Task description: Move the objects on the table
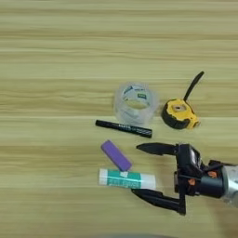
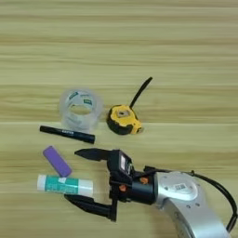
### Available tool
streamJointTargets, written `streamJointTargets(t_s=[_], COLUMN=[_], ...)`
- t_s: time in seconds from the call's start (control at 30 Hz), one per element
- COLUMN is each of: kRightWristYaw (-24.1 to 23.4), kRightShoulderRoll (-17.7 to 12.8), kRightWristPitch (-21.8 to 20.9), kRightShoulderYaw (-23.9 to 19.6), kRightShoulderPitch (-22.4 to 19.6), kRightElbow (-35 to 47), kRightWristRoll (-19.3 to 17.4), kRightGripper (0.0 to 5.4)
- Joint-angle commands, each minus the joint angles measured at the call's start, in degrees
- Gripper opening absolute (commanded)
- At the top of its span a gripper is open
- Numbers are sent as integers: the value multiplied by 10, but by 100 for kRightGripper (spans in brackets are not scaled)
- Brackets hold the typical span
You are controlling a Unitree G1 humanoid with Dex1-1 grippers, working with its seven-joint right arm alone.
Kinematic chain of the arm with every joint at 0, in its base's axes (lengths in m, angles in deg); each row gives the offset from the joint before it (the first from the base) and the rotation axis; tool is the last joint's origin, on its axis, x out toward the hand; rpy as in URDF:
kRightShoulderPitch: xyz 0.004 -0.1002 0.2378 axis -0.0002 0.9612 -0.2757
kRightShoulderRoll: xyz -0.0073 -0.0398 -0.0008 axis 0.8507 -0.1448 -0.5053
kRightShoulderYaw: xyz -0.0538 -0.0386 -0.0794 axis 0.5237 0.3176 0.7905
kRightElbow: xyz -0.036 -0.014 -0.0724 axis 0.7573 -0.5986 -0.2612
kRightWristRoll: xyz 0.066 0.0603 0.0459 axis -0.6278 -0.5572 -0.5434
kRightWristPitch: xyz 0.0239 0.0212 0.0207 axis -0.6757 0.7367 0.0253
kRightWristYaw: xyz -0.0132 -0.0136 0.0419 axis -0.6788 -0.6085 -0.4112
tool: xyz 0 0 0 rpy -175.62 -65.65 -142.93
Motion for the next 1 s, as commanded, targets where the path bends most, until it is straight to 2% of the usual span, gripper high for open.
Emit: streamJointTargets(t_s=[0.03,0.27,0.6,0.87,1.0], kRightWristYaw=[-11,-19,-102,-147,-157], kRightShoulderRoll=[-10,0,61,88,86], kRightWristPitch=[-1,7,30,32,35], kRightShoulderYaw=[-20,-28,-70,-85,-68], kRightShoulderPitch=[-20,-24,-74,-98,-91], kRightElbow=[24,28,6,-13,-6], kRightWristRoll=[-5,-14,-25,-5,18], kRightGripper=[536,536,536,536,536])
